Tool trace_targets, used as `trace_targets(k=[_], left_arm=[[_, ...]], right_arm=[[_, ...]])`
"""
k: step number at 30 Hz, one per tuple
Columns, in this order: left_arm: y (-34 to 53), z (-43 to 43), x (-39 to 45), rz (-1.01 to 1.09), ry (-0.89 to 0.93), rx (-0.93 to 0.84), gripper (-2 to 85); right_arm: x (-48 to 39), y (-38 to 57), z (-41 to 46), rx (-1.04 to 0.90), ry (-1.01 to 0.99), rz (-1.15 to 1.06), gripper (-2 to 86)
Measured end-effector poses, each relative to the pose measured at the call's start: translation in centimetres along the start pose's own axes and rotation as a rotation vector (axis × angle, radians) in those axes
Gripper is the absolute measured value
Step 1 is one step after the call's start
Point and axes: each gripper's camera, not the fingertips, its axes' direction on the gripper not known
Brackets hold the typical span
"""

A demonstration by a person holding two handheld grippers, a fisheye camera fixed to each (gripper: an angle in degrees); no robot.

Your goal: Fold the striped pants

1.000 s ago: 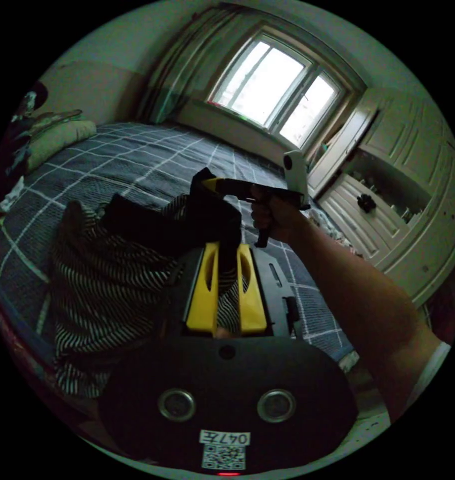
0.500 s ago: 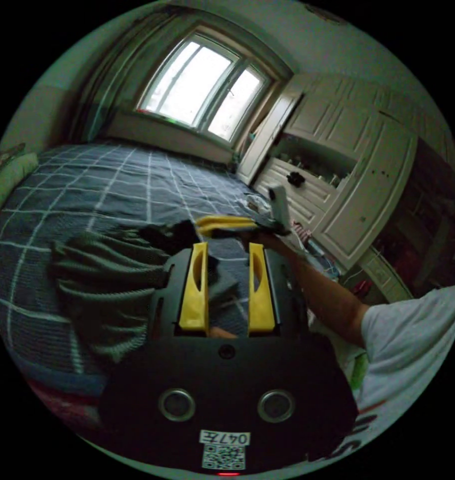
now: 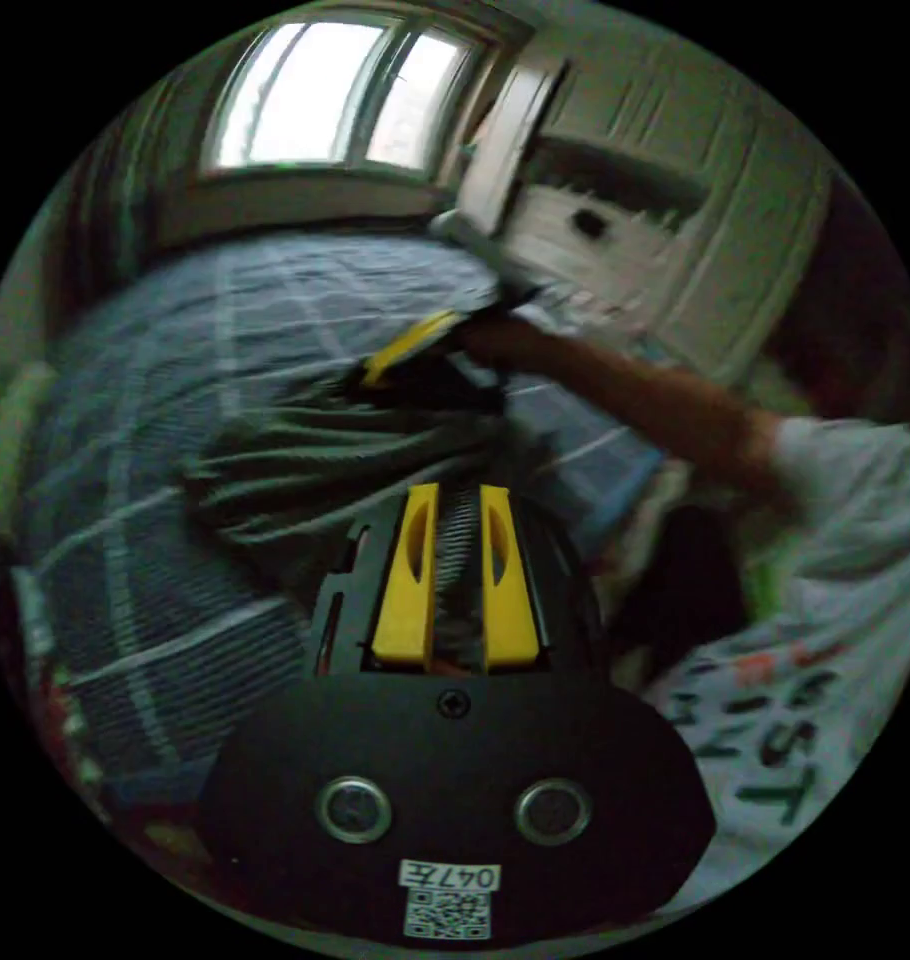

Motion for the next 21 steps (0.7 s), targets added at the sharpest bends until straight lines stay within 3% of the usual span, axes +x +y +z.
trace_targets(k=[1,2,3,5,7,9,12,14,18,21], left_arm=[[-0.3,0.6,0.7,0.026,-0.23,-0.044,5.0],[-0.6,1.4,1.4,0.077,-0.325,-0.102,4.7],[-0.7,1.9,1.6,0.098,-0.317,-0.132,4.9],[-1.3,4.1,1.6,0.13,-0.088,-0.235,6.3],[-1.9,5.4,1.4,0.135,0.028,-0.287,6.9],[-2.4,6.1,1.6,0.156,0.009,-0.294,7.0],[-2.8,8.1,1.7,0.188,-0.022,-0.39,7.0],[-3.1,9.6,2.2,0.226,-0.023,-0.453,6.8],[-3.8,9.9,2.8,0.275,-0.022,-0.434,6.0],[-4.3,8.8,2.3,0.277,0.02,-0.345,6.2]], right_arm=[[-1.1,1.0,-1.9,0.042,0.055,0.0,0.9],[-1.6,1.6,-3.1,0.069,0.084,0.002,0.6],[-2.5,3.0,-5.7,0.123,0.152,0.019,0.4],[-3.0,5.4,-9.3,0.183,0.264,0.073,0.2],[-1.9,8.5,-12.1,0.168,0.423,0.168,0.2],[0.1,10.5,-12.1,0.091,0.505,0.243,0.3],[3.7,14.0,-9.4,-0.052,0.464,0.309,1.4],[4.3,16.6,-10.5,0.019,0.44,0.331,3.6],[4.2,24.4,-18.2,0.329,0.198,0.416,8.6],[2.3,29.9,-20.4,0.327,0.142,0.416,10.6]])
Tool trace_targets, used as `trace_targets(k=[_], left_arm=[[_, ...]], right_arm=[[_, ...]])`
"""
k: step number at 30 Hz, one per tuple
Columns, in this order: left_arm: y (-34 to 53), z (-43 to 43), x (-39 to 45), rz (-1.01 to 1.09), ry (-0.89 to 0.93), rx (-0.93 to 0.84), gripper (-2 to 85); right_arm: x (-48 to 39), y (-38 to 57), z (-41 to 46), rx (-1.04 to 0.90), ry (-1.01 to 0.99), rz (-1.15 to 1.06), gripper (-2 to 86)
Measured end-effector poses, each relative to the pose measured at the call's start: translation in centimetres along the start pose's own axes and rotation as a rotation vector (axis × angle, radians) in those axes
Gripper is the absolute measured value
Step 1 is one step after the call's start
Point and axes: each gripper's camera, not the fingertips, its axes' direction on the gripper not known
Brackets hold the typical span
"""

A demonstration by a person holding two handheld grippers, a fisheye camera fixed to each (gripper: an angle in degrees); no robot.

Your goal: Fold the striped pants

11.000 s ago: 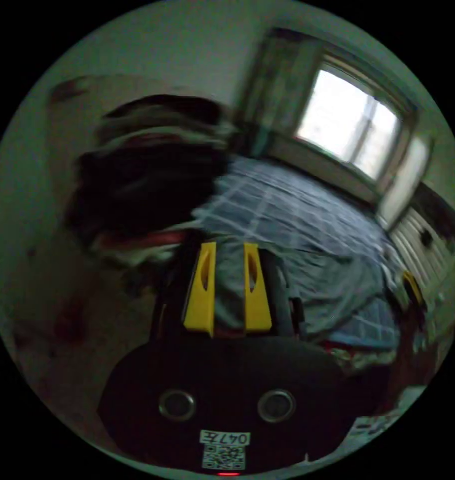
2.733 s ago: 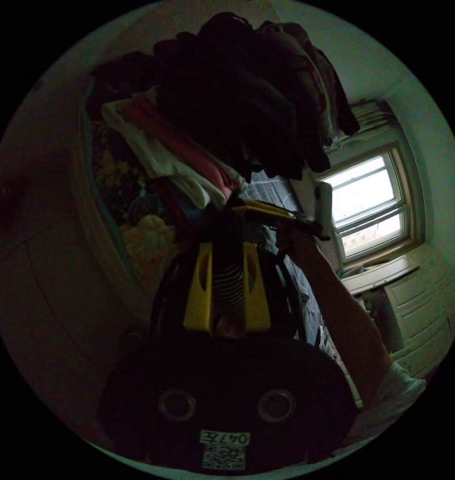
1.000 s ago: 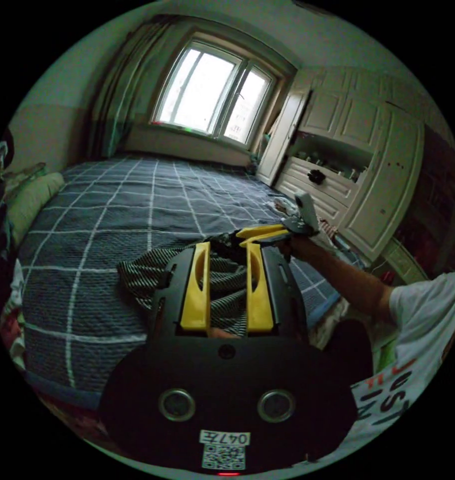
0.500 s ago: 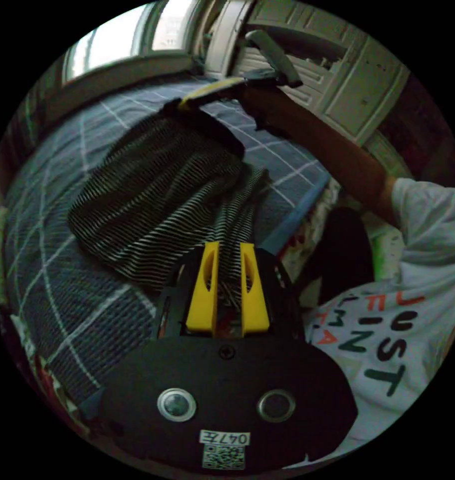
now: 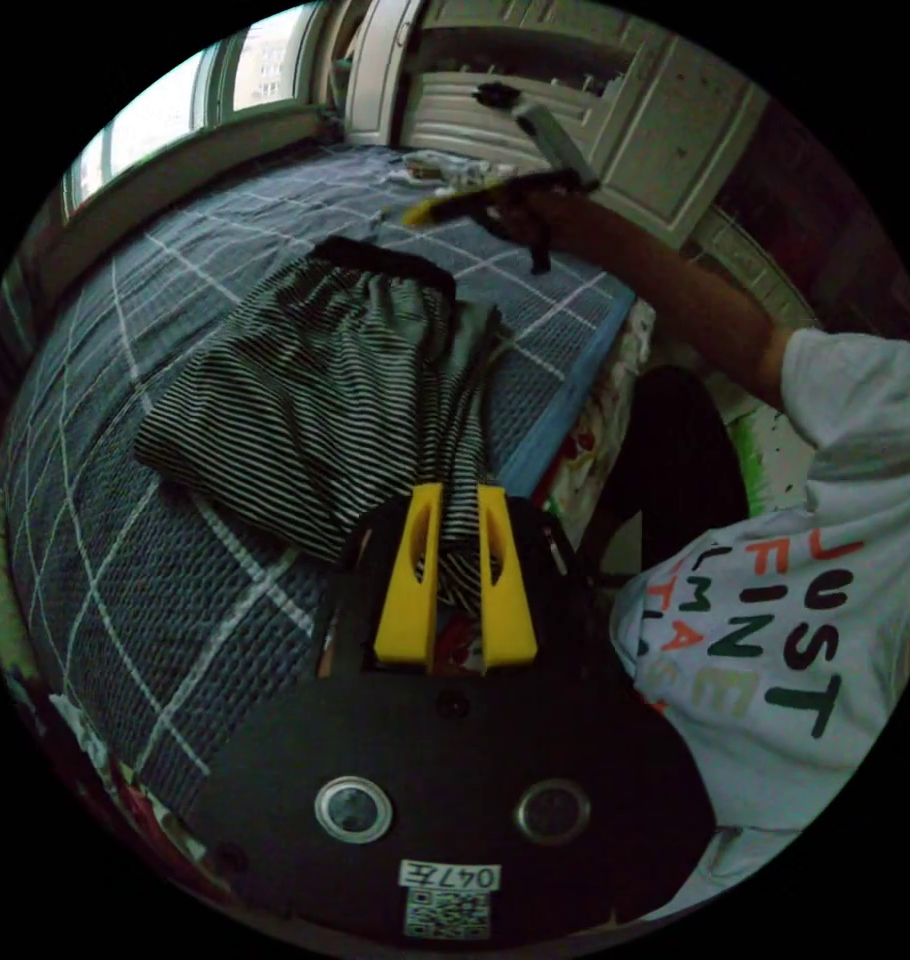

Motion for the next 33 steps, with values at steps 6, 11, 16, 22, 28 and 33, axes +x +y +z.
trace_targets(k=[6,11,16,22,28,33], left_arm=[[0.3,-1.9,-1.9,-0.048,0.089,0.25,7.0],[-0.6,1.0,-3.2,-0.123,0.086,0.038,7.9],[-0.9,2.3,-2.0,0.01,0.154,-0.092,9.3],[0.6,-0.8,-1.7,0.161,0.28,0.082,8.3],[2.4,-4.4,-5.7,-0.098,0.13,0.384,8.6],[1.1,-0.9,-5.0,-0.116,0.043,0.054,8.7]], right_arm=[[1.2,6.5,0.4,-0.162,-0.082,-0.011,3.3],[0.6,7.4,-4.3,-0.138,-0.089,-0.02,0.6],[5.0,9.5,-6.1,-0.243,-0.115,0.068,0.5],[9.7,11.4,-7.2,-0.225,-0.231,0.193,0.9],[4.9,10.7,-13.6,-0.016,-0.111,0.069,0.4],[-4.4,6.9,-8.6,-0.191,-0.035,-0.217,-0.1]])
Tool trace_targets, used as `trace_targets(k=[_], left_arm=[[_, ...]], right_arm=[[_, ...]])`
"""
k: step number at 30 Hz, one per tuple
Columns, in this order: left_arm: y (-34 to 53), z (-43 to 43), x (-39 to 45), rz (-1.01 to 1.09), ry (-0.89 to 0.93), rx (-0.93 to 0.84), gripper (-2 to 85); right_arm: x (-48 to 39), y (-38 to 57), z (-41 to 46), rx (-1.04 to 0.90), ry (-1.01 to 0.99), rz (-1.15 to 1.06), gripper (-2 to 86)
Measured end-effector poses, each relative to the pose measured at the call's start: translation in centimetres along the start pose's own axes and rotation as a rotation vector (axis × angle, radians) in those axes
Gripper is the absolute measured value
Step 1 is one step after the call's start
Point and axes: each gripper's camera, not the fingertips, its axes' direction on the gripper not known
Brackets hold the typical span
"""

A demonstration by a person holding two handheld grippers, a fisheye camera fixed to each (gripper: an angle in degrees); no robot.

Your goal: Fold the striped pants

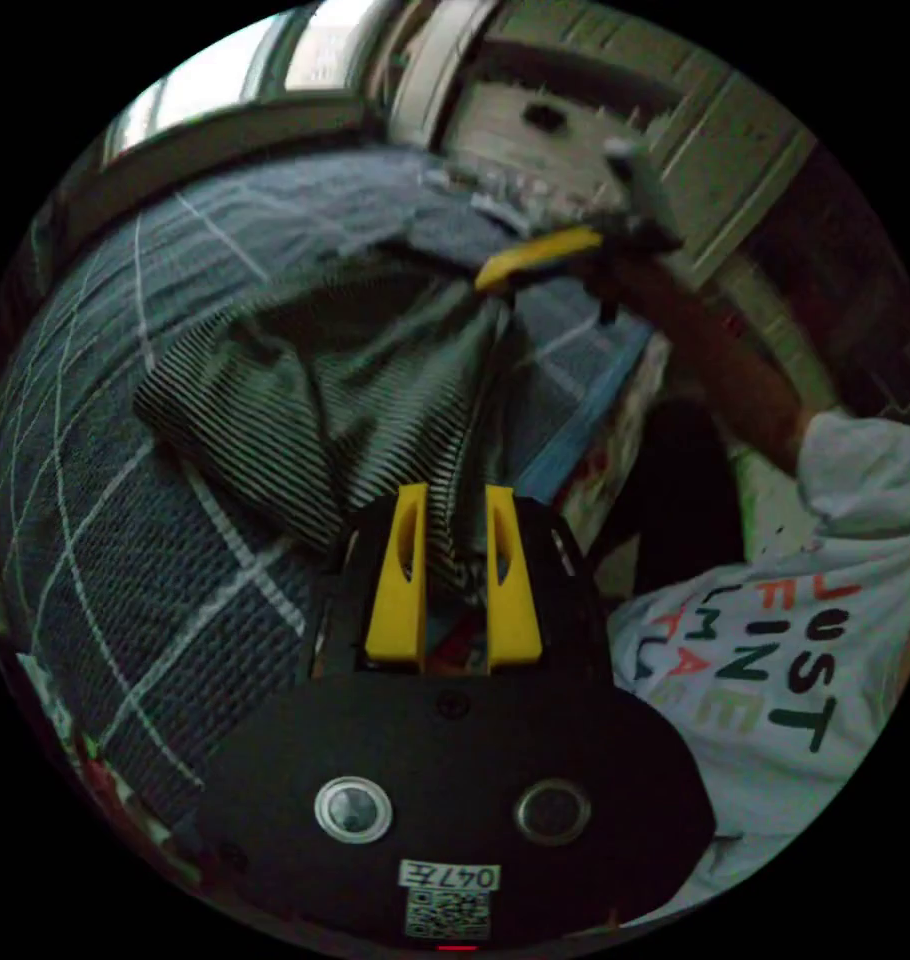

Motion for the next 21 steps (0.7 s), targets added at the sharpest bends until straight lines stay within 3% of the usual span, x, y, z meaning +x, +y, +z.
trace_targets(k=[1,3,9,12,14,16,18,21], left_arm=[[0.1,1.3,0.5,0.021,-0.06,-0.124,8.7],[0.6,1.6,2.1,0.084,-0.152,-0.132,8.7],[2.5,0.5,4.1,0.151,-0.179,-0.096,9.7],[3.7,-3.2,2.9,0.1,-0.113,0.081,8.3],[5.1,-6.6,1.2,-0.001,-0.055,0.321,6.8],[6.0,-7.8,-0.2,-0.075,-0.047,0.419,5.8],[6.1,-7.8,-1.2,-0.113,-0.044,0.387,5.5],[5.6,-6.0,-1.8,-0.132,-0.06,0.177,5.7]], right_arm=[[-1.1,-0.2,1.4,-0.058,0.076,-0.037,-0.3],[-1.3,1.2,3.0,-0.122,0.179,-0.043,-0.5],[0.5,3.8,-0.4,0.091,0.023,0.07,-0.8],[-0.1,1.0,-4.0,0.309,0.077,0.025,0.7],[0.4,-2.1,-3.9,0.289,0.106,-0.002,1.5],[1.6,-6.4,-1.3,0.21,0.093,-0.035,1.6],[2.3,-8.8,1.2,0.181,0.042,-0.059,1.2],[2.4,-11.4,5.5,0.083,0.031,-0.09,0.5]])
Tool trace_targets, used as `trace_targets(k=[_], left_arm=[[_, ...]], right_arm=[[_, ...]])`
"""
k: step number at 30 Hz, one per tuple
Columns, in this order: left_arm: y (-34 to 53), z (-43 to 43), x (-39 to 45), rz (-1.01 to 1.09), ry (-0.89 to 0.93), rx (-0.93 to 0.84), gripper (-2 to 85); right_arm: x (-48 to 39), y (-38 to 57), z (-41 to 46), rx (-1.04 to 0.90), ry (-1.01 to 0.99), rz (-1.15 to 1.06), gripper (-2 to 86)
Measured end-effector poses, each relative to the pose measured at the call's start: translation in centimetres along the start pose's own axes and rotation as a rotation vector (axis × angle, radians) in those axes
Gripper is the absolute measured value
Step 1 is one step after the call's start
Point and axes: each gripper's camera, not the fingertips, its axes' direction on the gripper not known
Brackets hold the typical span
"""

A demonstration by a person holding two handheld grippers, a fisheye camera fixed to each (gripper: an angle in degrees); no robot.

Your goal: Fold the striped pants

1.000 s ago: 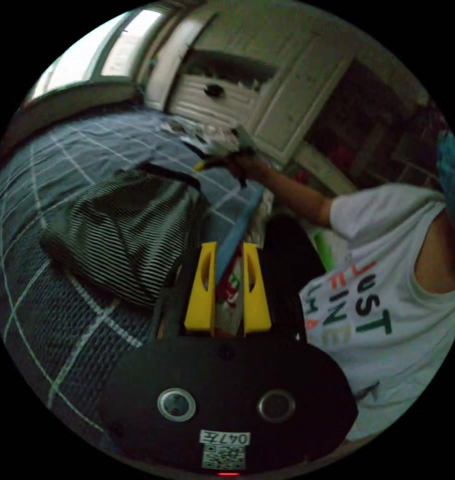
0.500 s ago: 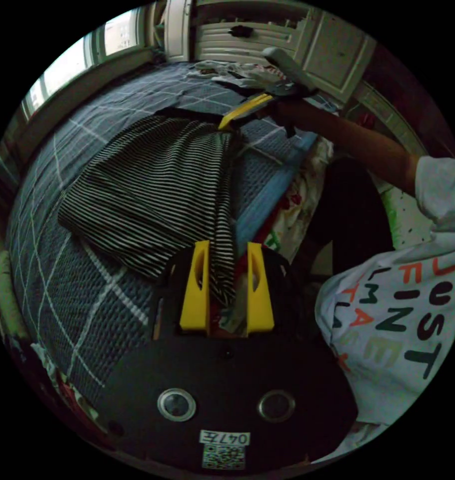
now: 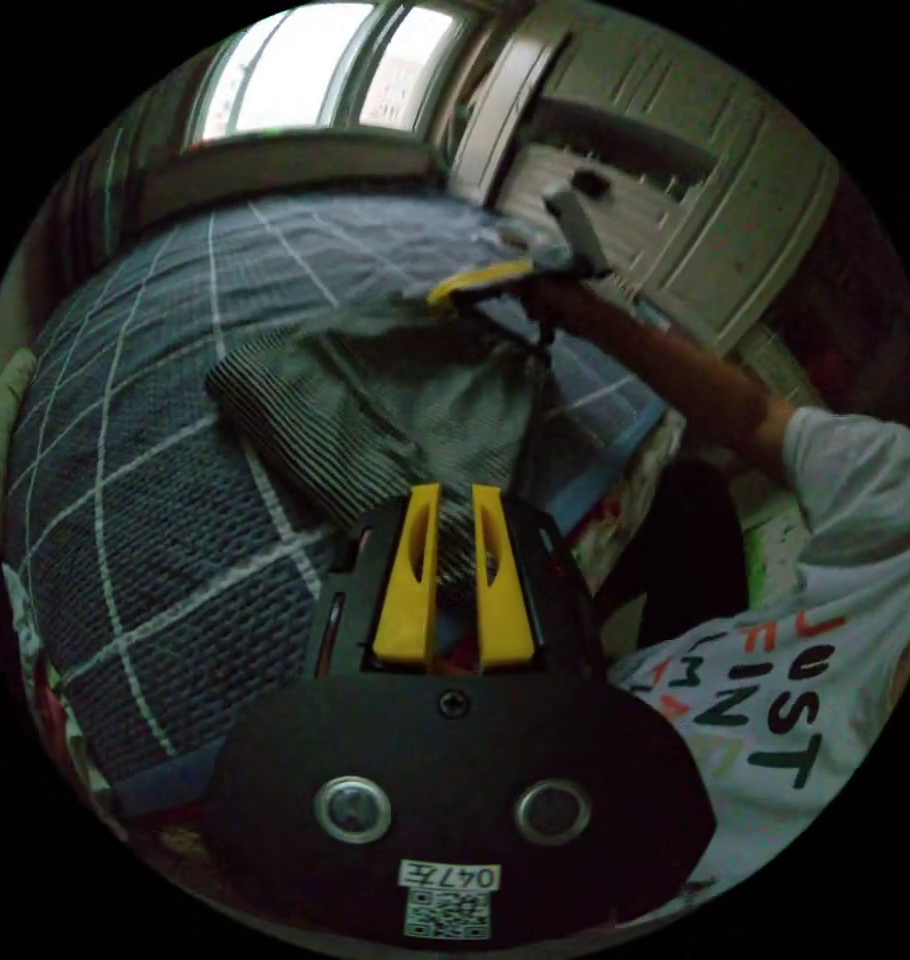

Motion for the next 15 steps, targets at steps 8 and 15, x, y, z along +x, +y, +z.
trace_targets(k=[8,15], left_arm=[[1.5,-2.3,0.1,-0.046,-0.182,-0.011,10.6],[4.2,-6.0,-3.6,-0.421,0.011,0.056,16.4]], right_arm=[[-2.1,-2.6,0.5,0.008,0.178,-0.072,2.0],[2.5,-5.8,4.7,-0.105,0.085,0.065,16.6]])
